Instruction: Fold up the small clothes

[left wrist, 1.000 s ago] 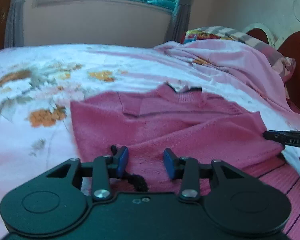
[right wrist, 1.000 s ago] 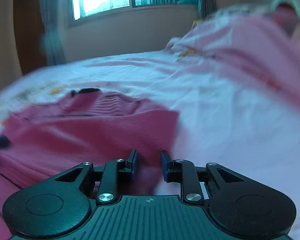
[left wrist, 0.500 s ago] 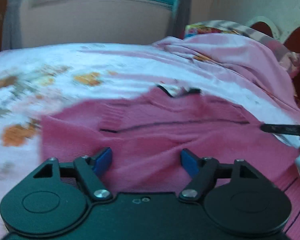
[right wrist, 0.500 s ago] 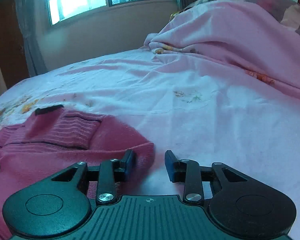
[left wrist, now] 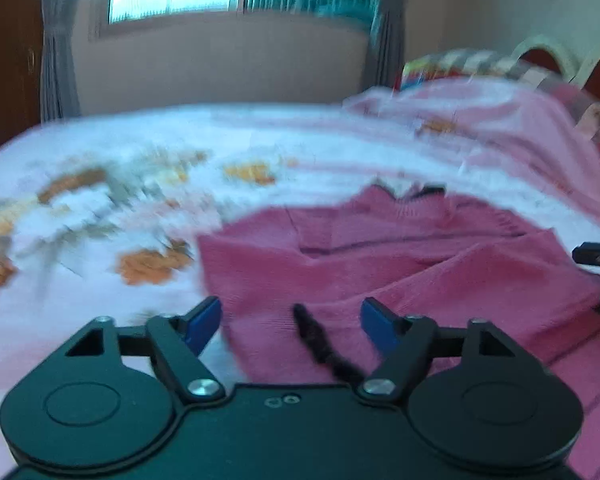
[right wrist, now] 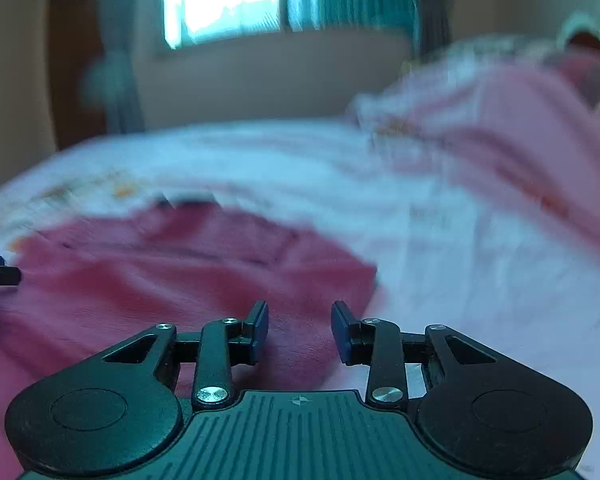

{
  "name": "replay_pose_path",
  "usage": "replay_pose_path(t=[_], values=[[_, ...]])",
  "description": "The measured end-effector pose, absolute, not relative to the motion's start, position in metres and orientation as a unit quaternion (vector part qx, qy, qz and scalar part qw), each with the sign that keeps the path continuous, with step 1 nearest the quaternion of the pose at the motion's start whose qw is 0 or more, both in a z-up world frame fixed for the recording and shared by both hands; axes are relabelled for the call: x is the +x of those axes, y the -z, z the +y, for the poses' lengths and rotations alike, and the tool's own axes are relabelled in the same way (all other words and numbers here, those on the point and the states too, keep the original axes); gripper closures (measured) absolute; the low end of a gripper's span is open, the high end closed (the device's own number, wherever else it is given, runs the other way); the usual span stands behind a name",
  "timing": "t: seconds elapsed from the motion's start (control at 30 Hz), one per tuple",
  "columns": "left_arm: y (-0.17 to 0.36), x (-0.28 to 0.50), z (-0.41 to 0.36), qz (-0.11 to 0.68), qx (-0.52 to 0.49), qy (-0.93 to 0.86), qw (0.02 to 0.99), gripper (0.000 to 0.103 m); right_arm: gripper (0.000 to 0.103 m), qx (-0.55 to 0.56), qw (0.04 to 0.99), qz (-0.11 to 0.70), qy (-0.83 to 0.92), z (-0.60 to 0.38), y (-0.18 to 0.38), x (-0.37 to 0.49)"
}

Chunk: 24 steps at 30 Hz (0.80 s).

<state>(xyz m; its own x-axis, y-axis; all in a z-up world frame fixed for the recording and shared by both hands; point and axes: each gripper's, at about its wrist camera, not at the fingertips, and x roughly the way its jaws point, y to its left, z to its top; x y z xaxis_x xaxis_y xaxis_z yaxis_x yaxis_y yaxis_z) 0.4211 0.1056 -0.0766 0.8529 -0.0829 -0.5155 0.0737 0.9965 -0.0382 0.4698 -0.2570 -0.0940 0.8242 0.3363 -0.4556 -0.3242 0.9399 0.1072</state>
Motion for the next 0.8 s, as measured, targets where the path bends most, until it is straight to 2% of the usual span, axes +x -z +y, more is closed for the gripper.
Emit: replay_pose_path(t=[0.07,0.1,0.13,0.23,0.33,0.47,0.67,0.73,0.8], values=[[0.087,0.420,0.108,0.292,0.013,0.027,0.956,0.015,0.068,0.016,0.954,0.232,-0.190,-0.259,0.095,0.453],[0.099,0.427,0.108,0.327,0.021,0.024,0.945,0.012,0.067,-0.006,0.948,0.262,-0.180,-0.253,0.107,0.455],[0.101,0.426,0.109,0.322,0.012,0.028,0.946,0.012,0.063,-0.024,0.938,0.304,-0.164,-0.247,0.125,0.467],[0.083,0.418,0.114,0.327,-0.006,0.023,0.945,0.018,0.060,0.046,0.936,0.317,-0.144,-0.261,0.111,0.465],[0.064,0.380,0.124,0.320,-0.002,0.056,0.946,0.015,0.060,0.090,0.941,0.282,-0.164,-0.285,0.085,0.425],[0.062,0.302,0.142,0.346,-0.044,0.118,0.930,0.015,0.060,0.125,0.923,0.302,-0.203,-0.316,0.076,0.355],[0.081,0.201,0.156,0.388,-0.144,0.166,0.895,0.034,0.060,0.201,0.883,0.375,-0.200,-0.341,0.093,0.250],[0.086,0.181,0.159,0.397,-0.186,0.171,0.882,0.050,0.061,0.233,0.874,0.378,-0.196,-0.344,0.095,0.227],[0.090,0.171,0.163,0.406,-0.217,0.182,0.869,0.060,0.061,0.260,0.866,0.379,-0.198,-0.344,0.094,0.209]])
